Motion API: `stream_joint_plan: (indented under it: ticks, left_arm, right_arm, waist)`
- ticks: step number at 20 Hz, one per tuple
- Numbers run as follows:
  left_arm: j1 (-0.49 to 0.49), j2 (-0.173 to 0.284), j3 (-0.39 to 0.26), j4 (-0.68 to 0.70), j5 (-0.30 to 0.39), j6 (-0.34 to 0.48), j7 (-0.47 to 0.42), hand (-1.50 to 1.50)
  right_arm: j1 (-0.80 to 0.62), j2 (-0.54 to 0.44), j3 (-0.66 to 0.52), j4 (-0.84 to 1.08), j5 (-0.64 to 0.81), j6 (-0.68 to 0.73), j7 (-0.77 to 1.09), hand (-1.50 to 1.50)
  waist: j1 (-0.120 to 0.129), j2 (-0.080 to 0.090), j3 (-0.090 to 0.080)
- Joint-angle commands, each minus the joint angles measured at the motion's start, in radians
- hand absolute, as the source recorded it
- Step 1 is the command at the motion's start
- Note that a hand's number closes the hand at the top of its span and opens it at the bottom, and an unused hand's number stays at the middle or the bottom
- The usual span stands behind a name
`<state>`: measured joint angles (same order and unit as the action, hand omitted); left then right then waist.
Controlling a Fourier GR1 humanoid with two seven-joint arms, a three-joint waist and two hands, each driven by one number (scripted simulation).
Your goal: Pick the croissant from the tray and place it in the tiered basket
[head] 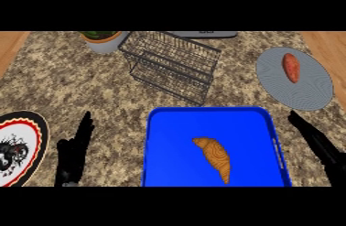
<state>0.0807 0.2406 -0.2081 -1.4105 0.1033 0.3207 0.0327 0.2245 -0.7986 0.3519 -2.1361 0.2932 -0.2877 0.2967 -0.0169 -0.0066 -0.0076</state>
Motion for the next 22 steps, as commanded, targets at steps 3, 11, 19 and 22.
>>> stream_joint_plan:
  ticks: [3, 11, 19, 22]
  left_arm:
    - [-0.018, 0.003, 0.002, 0.011, -0.012, -0.003, -0.003, 0.0]
    - [-0.009, -0.026, 0.001, 0.046, -0.02, -0.022, -0.045, 0.0]
    - [0.011, -0.037, 0.01, 0.038, -0.026, -0.032, -0.059, 0.0]
    - [-0.029, -0.043, 0.024, 0.066, -0.033, -0.025, -0.034, 0.0]
  right_arm:
    - [-0.04, -0.07, 0.109, -0.151, 0.314, 0.087, 0.396, -1.5]
    - [-0.216, 0.274, 0.434, -0.001, 0.727, 0.203, 0.669, -1.5]
    - [-0.304, 0.436, 0.481, 0.099, 0.832, 0.476, 0.83, -1.5]
    - [-0.299, 0.508, 0.512, 0.136, 0.878, 0.532, 0.873, -1.5]
  waist:
    - [0.015, 0.002, 0.0]
    - [0.025, 0.006, 0.006]
    - [0.022, 0.006, 0.006]
    - [0.018, 0.006, 0.007]
